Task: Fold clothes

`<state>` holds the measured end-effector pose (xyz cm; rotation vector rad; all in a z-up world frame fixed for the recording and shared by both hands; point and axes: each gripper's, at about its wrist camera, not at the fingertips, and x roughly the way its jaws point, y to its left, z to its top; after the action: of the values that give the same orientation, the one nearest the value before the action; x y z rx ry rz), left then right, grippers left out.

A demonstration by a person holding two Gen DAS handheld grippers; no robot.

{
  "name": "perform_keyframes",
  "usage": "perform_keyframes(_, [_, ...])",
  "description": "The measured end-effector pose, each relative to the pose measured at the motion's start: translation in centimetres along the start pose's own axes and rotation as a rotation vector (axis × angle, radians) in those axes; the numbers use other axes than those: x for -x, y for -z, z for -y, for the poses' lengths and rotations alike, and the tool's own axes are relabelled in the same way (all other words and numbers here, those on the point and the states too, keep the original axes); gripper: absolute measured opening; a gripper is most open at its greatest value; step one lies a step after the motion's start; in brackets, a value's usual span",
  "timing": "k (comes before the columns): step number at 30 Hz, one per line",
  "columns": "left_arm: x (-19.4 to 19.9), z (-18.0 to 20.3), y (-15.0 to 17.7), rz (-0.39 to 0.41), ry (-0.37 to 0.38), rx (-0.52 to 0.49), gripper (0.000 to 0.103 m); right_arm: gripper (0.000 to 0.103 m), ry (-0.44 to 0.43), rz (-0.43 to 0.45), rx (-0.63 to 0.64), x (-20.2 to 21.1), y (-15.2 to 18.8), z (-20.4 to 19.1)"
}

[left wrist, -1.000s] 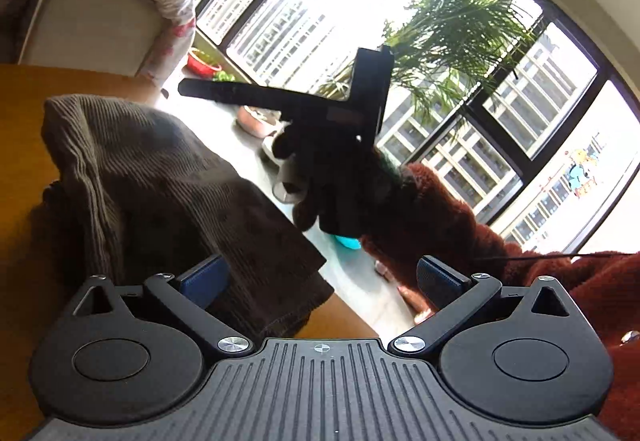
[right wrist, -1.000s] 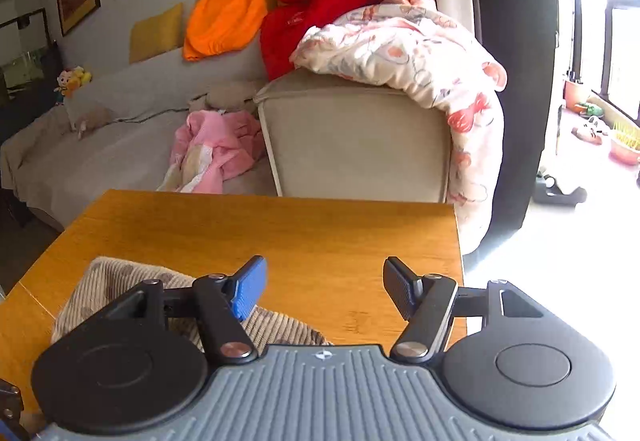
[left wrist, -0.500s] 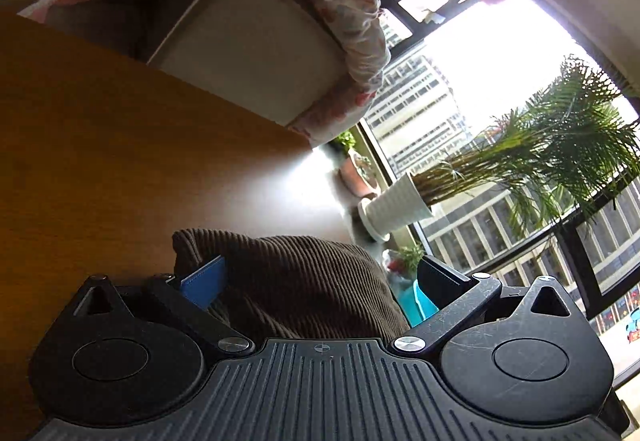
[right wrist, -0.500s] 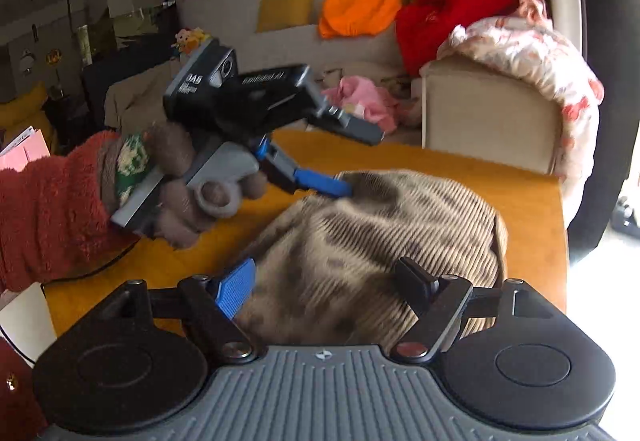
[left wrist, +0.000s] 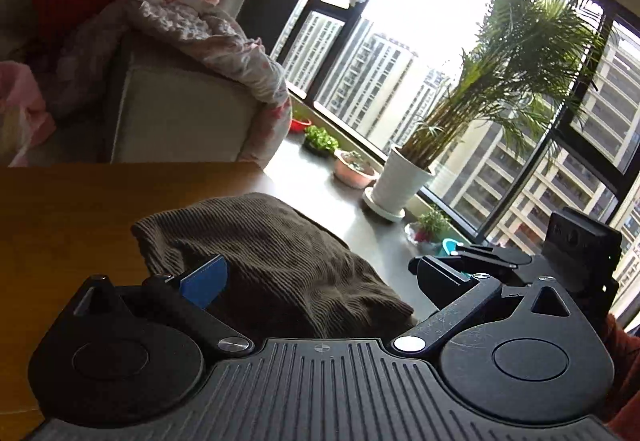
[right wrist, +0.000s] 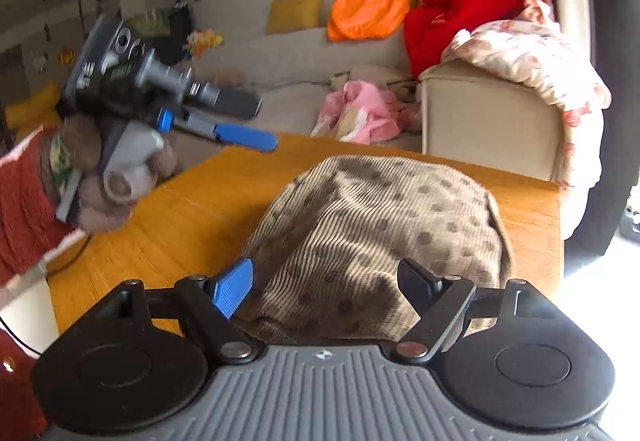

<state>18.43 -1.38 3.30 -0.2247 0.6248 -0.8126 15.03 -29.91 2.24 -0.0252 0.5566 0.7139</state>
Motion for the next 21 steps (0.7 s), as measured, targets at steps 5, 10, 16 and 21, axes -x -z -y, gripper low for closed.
perform_keyframes(5, [-4.6,6.0,3.1,-0.123,0.049,-0.209,0.103,0.078,0.161,0.100,-0.230,4.9,1.9,5.1])
perform_keyframes(10, [-8.3,7.3,5.1,-0.215,0.008,-0.284,0.103,0.043,0.211,0.077,-0.417,4.3,4.6,9.8])
perform_keyframes(16, [-8.7,4.2,4.4,-0.233,-0.051,-0.207,0.103,0.043,0.046,0.067,-0.492,0.9,7.0,10.4])
perform_keyframes(21, [-6.7,3.1,3.9,-0.240,-0.135,-0.217,0.103,0.043,-0.143,0.035,-0.439,-1.1,7.2,6.4])
